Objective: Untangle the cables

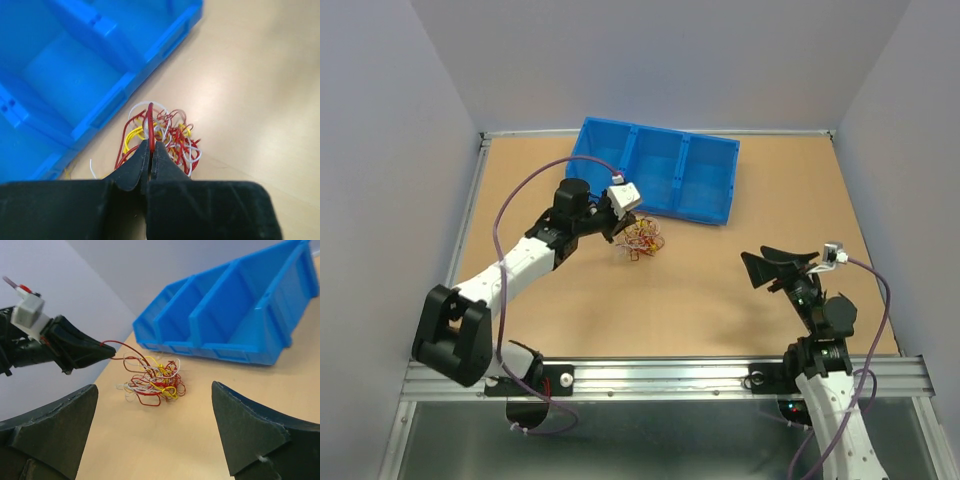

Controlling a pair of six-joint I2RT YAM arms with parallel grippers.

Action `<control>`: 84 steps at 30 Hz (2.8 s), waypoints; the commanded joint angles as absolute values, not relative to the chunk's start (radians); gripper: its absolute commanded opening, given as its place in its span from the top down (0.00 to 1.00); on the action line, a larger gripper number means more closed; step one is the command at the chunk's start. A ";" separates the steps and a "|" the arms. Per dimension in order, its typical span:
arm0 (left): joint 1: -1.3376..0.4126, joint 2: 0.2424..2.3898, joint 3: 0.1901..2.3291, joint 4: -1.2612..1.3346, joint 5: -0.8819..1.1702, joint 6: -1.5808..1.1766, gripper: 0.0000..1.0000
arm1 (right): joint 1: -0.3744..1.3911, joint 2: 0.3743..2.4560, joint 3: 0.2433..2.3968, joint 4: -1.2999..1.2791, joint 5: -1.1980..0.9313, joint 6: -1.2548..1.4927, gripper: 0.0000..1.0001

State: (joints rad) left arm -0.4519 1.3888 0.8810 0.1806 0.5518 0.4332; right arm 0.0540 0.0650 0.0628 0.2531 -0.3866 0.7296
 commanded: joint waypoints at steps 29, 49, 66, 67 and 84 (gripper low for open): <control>-0.617 1.141 0.815 0.123 0.746 0.523 1.00 | 0.675 1.034 0.110 1.014 -0.167 0.379 0.03; -0.623 1.100 0.822 0.112 0.736 0.505 1.00 | 0.745 1.397 0.511 1.028 -0.245 0.163 0.06; -0.621 1.028 1.285 0.123 0.434 0.220 1.00 | 0.795 1.813 0.560 1.299 -0.172 0.333 0.45; -0.621 1.035 1.328 0.115 0.382 0.207 1.00 | 0.798 1.818 0.551 1.313 -0.164 0.339 0.47; -0.561 1.169 1.749 0.086 -0.399 0.264 1.00 | 0.799 1.425 0.180 1.298 0.265 0.379 0.68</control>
